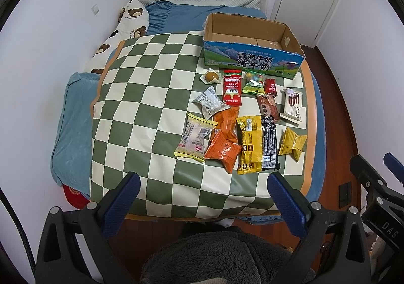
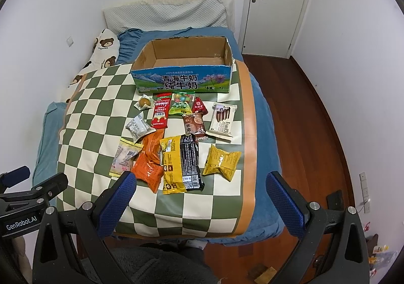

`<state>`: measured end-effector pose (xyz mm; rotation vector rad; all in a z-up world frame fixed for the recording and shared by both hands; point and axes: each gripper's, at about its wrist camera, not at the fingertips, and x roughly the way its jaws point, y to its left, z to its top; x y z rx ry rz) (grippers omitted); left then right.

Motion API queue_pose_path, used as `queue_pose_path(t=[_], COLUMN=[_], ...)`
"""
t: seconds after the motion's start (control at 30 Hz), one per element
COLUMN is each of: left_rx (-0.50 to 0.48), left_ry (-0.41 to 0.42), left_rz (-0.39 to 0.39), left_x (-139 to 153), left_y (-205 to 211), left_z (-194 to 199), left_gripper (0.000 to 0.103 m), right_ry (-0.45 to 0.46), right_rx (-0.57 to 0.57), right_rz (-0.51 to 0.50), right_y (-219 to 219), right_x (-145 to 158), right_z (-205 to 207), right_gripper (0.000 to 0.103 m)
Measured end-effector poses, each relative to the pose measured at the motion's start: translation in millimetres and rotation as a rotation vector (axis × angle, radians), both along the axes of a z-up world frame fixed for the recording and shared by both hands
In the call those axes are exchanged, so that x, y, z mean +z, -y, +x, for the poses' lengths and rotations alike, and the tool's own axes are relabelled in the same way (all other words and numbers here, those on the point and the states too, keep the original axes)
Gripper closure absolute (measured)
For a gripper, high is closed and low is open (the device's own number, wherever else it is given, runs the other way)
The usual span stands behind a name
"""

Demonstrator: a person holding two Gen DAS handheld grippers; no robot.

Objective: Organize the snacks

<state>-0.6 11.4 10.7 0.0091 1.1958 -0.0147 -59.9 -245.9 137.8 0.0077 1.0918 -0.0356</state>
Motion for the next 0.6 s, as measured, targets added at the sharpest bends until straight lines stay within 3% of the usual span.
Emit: queue_pose_path(t=[0.6], left_rx=[-0.007], left_ry=[0.004], left_rz=[0.003], left_x=[2.0], left_y=[-0.5], left_z=[0.8], left_gripper=[0.0], right_ry=[0.005], right_rx=[0.002], right_rz=[0.005], right_y=[-1.4], right_x=[2.4], right_z=[0.3], right_gripper=[0.0])
